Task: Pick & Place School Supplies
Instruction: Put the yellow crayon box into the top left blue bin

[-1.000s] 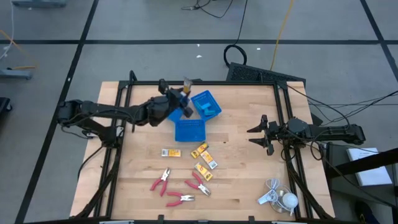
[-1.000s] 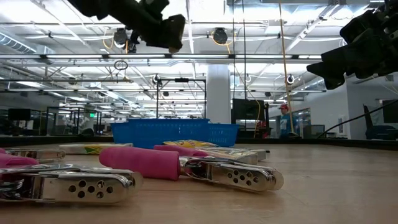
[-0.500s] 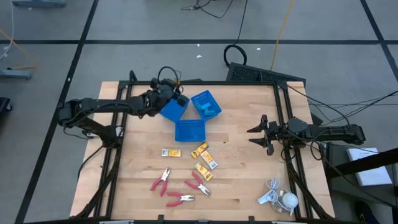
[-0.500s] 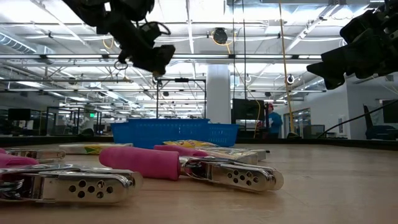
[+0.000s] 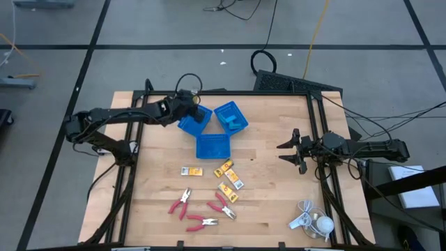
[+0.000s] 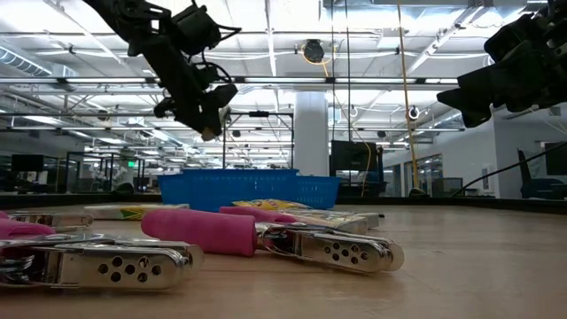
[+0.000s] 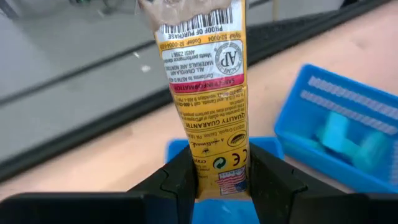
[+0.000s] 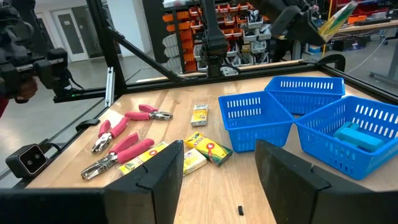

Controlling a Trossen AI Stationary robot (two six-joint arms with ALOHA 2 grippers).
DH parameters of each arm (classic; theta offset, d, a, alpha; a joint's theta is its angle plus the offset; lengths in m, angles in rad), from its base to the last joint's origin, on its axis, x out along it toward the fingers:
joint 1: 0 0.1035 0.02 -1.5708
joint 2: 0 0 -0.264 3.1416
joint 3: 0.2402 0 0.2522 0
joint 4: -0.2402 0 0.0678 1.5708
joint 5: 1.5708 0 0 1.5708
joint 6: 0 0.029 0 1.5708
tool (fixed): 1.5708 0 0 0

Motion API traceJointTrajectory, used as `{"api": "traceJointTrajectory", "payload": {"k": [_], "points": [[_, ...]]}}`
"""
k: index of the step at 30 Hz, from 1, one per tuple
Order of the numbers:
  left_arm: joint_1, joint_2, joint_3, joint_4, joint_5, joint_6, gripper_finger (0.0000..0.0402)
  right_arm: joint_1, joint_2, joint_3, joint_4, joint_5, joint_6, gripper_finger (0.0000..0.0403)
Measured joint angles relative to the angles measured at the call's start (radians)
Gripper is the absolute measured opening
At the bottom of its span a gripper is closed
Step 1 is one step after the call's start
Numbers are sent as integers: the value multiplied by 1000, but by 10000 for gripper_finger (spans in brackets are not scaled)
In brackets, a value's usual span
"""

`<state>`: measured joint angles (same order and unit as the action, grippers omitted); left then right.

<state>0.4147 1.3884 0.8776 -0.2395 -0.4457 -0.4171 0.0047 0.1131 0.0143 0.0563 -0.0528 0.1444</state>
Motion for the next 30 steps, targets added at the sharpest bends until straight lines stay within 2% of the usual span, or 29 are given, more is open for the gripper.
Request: {"api": "traceJointTrajectory", "payload": {"k": [6, 15, 25, 30], "points": [[-1, 0, 0, -51, 131, -37, 129, 0, 0, 0, 0, 0, 0, 188], [-9, 2, 0, -152, 134, -116, 129, 0, 0, 0, 0, 0, 0, 190], [-19, 138, 0, -154, 176, -125, 129, 0, 0, 0, 0, 0, 0, 192], [-18, 163, 0, -153, 176, -130, 129, 0, 0, 0, 0, 0, 0, 188]]}}
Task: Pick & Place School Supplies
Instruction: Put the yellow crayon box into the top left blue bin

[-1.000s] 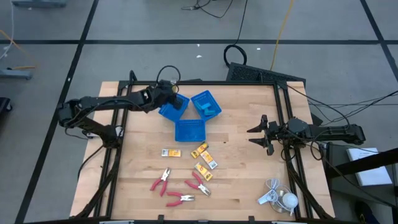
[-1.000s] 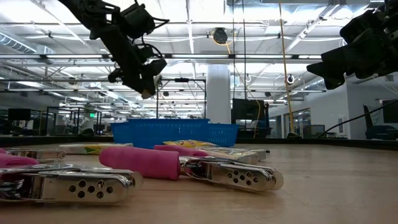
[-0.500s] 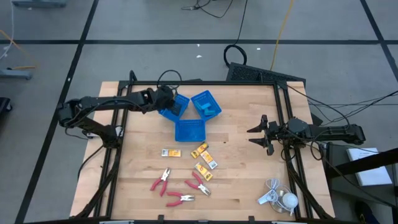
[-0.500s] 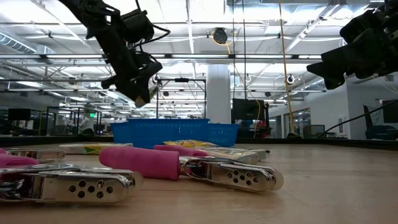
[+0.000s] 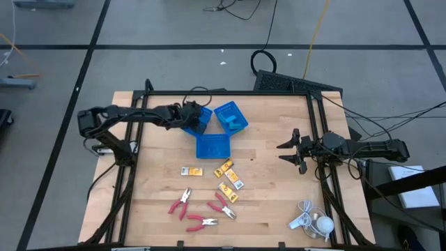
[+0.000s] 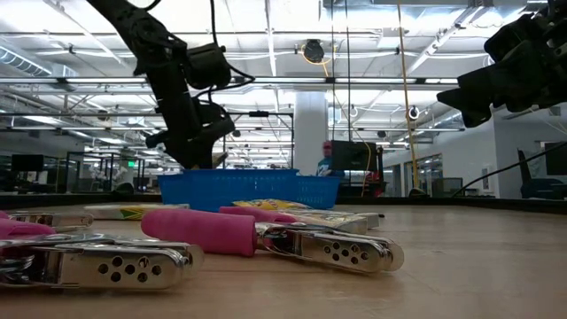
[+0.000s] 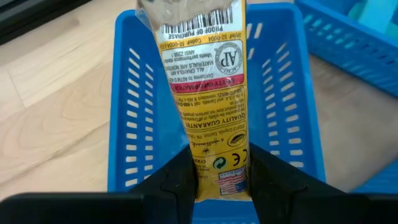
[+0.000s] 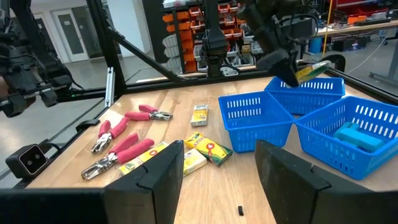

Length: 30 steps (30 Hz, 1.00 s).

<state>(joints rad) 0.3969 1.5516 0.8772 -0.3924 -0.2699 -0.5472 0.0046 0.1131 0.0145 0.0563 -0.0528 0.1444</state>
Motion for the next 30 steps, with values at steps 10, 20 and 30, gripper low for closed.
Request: {"api": "traceJointTrajectory", "payload": {"k": [10, 20, 30], "points": [[2, 0, 0, 1, 1, 2, 130, 0, 0, 0, 0, 0, 0, 191], [2, -1, 0, 1, 8, 16, 200, 0, 0, 0, 0, 0, 0, 192], [1, -29, 33, -11, 8, 120, 254, 0, 0, 0, 0, 0, 0, 189]]}}
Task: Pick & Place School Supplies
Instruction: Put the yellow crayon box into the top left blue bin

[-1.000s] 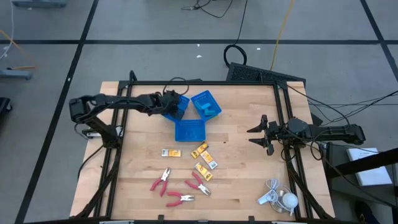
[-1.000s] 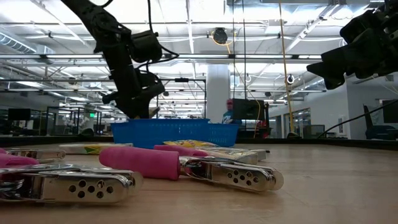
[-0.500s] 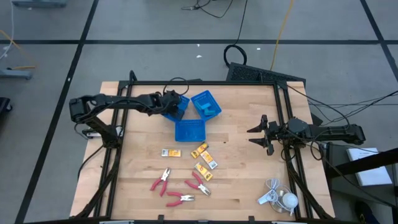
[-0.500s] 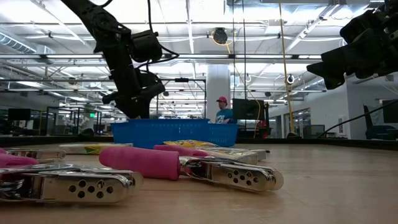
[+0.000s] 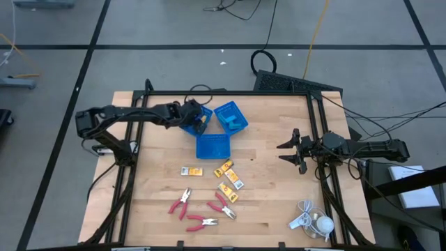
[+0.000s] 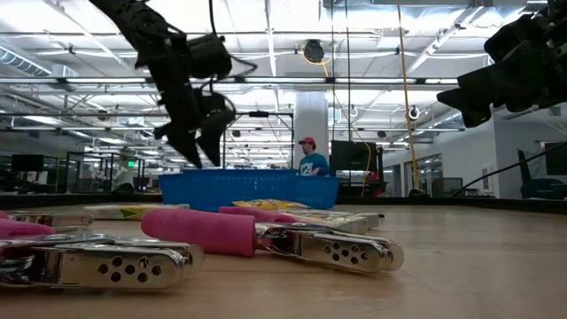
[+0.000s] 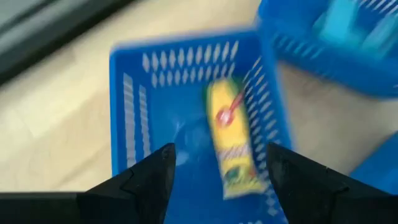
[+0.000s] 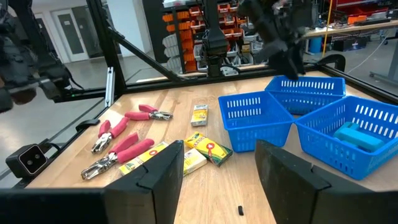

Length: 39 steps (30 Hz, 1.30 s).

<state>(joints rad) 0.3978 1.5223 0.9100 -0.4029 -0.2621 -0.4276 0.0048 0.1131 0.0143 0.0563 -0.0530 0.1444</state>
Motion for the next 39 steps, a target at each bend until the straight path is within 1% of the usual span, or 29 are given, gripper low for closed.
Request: {"api": "traceJointTrajectory", "payload": {"k": [4, 9, 14, 19, 23, 29, 38, 39], "points": [[-17, -64, 34, 6, 0, 60, 255, 0, 0, 0, 0, 0, 0, 191], [-61, -179, 67, 16, 9, 135, 255, 0, 0, 0, 0, 0, 0, 188], [-133, -288, 67, 19, 84, 173, 255, 0, 0, 0, 1, 0, 0, 190], [-235, -351, 67, 19, 126, 211, 255, 0, 0, 0, 1, 0, 0, 191], [-316, -361, 67, 27, 181, 236, 255, 0, 0, 0, 2, 0, 0, 188], [-425, -349, 67, 51, 290, 248, 255, 0, 0, 0, 2, 0, 0, 191], [-583, -302, 51, 46, 277, 231, 255, 0, 0, 0, 3, 0, 0, 188], [-600, -297, 47, 19, 270, 219, 255, 0, 0, 0, 4, 0, 0, 189]]}}
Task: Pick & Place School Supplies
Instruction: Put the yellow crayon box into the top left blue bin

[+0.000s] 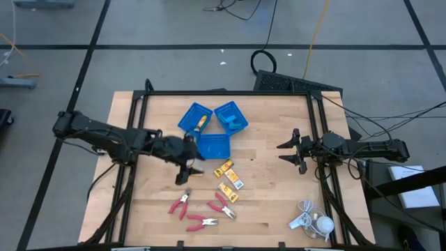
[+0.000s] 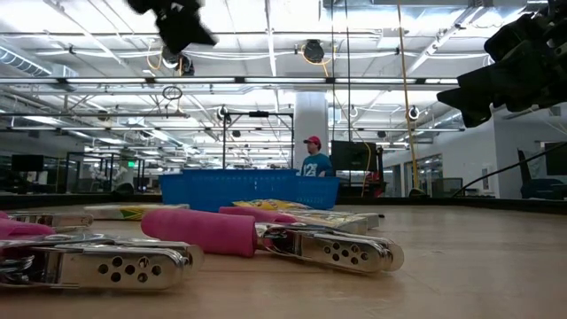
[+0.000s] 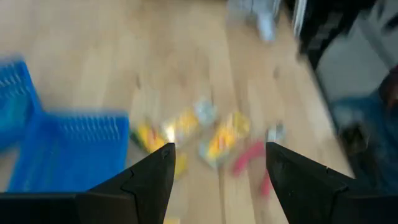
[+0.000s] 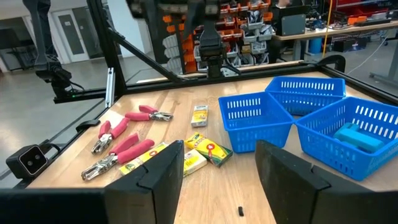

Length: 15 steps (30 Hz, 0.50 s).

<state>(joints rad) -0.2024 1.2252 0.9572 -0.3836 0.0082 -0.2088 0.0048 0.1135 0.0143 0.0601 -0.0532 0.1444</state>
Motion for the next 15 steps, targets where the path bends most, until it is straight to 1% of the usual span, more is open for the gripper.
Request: {"api": "traceJointTrajectory", "payload": {"k": [4, 6, 8, 11, 15], "points": [[-54, 32, -2, -132, -33, -89, 255, 0, 0, 0, 2, 0, 0, 192], [-76, 50, -4, -220, -67, -146, 255, 0, 0, 0, 1, 0, 0, 191], [-95, 76, -3, -252, -110, -190, 255, 0, 0, 0, 3, 0, 0, 190], [-118, 120, -3, -316, -171, -191, 255, 0, 0, 0, -1, 0, 0, 188], [-138, 189, -3, -371, -197, -166, 255, 0, 0, 0, 1, 0, 0, 190]]}}
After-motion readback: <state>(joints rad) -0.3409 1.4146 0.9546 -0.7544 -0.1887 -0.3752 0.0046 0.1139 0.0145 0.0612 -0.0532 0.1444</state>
